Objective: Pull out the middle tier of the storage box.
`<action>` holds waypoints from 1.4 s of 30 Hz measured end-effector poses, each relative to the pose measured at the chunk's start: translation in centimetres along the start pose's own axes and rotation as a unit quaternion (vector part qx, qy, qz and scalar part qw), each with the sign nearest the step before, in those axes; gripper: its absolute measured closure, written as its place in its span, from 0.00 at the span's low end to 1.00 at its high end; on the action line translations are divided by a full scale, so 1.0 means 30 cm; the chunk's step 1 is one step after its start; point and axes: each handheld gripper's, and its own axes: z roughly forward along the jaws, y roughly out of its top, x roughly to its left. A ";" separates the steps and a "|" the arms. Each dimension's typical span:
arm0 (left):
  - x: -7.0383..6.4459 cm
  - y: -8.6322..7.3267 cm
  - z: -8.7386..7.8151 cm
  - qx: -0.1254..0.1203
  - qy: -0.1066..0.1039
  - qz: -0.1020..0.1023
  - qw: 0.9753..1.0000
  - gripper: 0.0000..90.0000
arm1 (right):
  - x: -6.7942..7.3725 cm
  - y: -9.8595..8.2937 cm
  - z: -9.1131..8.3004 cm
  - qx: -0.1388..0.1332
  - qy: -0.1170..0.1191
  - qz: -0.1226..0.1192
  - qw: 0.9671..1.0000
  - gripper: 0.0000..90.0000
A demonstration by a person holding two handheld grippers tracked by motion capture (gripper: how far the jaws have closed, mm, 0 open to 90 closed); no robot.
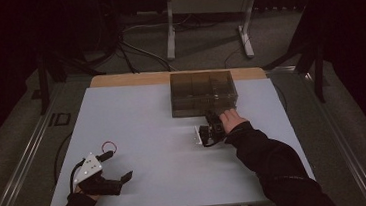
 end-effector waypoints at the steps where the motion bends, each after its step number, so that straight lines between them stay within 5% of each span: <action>1: 0.000 0.000 0.000 0.000 0.000 0.000 1.000 0.01 | -0.003 -0.002 -0.003 0.000 0.000 0.004 1.000 0.81; 9: -0.001 0.002 0.000 -0.002 0.000 0.000 1.000 0.01 | -0.041 -0.041 -0.025 -0.051 0.070 0.050 0.995 0.71; 15: -0.001 0.001 0.000 -0.002 0.000 0.000 1.000 0.01 | -0.068 -0.080 -0.042 -0.078 0.133 0.085 0.984 0.60; 21: -0.001 0.001 0.000 -0.001 0.001 0.000 1.000 0.01 | -0.100 -0.121 -0.049 -0.097 0.209 0.114 0.966 0.37; 23: -0.001 -0.001 0.001 0.001 0.000 0.000 1.000 0.01 | -0.104 -0.133 -0.054 -0.099 0.220 0.123 0.963 0.29; 25: 0.000 0.001 0.000 -0.001 0.000 -0.001 1.000 0.01 | -0.112 -0.147 -0.054 -0.103 0.238 0.142 0.955 0.18; 29: -0.001 -0.001 0.001 0.001 0.000 0.001 1.000 0.01 | -0.125 -0.175 -0.053 -0.100 0.262 0.171 0.944 0.13; 31: -0.001 0.001 0.000 -0.001 0.001 0.000 1.000 0.01 | -0.130 -0.185 -0.057 -0.100 0.258 0.172 0.945 0.13; 34: -0.001 -0.001 0.001 0.001 0.001 -0.001 1.000 0.01 | -0.143 -0.199 -0.061 -0.106 0.266 0.178 0.942 0.13; 39: -0.001 -0.001 0.001 0.000 0.000 0.000 1.000 0.01 | -0.166 -0.227 -0.063 -0.106 0.310 0.198 0.924 0.14; 42: 0.000 0.000 0.000 -0.001 0.000 -0.001 1.000 0.01 | -0.180 -0.245 -0.065 -0.107 0.327 0.202 0.917 0.14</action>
